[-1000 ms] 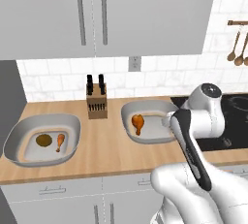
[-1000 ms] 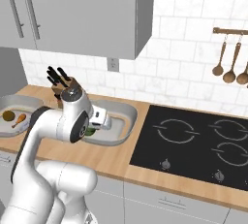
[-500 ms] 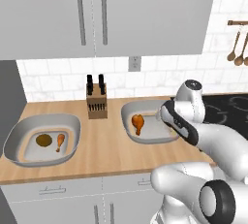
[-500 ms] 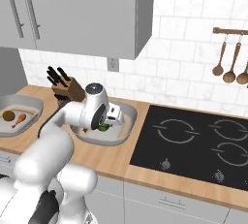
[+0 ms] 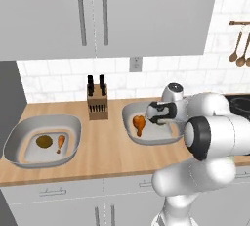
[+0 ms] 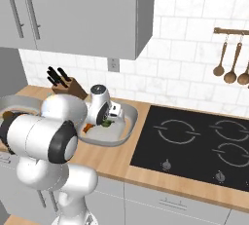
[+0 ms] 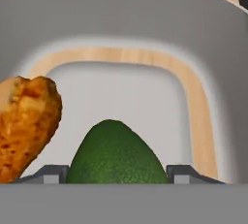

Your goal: Place one avocado and one chicken drumstick in each tupperware on the nearby counter, to pack two identical lunches.

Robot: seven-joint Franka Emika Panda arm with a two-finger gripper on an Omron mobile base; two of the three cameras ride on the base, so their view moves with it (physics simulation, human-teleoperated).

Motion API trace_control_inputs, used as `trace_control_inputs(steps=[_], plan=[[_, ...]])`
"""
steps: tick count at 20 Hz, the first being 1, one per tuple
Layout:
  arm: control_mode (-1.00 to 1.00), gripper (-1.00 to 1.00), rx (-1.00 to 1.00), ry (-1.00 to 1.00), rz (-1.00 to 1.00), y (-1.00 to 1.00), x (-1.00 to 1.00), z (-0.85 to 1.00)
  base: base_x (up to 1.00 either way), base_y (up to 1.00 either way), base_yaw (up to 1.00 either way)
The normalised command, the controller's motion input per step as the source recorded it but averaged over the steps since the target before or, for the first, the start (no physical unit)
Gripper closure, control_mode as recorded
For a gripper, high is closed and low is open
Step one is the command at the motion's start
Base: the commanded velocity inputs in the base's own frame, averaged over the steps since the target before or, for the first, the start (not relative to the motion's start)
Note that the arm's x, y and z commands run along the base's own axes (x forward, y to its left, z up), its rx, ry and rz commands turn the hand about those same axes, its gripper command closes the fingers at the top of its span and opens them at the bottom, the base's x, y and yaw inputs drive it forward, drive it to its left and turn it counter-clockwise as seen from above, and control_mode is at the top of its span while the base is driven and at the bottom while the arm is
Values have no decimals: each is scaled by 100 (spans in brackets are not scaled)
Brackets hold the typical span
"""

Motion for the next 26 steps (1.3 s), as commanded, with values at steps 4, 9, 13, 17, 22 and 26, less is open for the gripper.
trace_control_inputs(steps=[4,9,13,17,22,26], plan=[[-100,-100,0,-2,0,13,65,-33,0,0,0],[-100,-100,0,-2,0,-4,8,5,0,0,0],[-100,-100,-1,-17,0,-1,-37,35,0,0,0],[-100,-100,-2,-10,0,17,-65,64,0,0,0],[-100,-100,0,-12,4,58,-74,81,0,0,0],[-100,-100,0,-6,5,78,-66,83,0,0,0]])
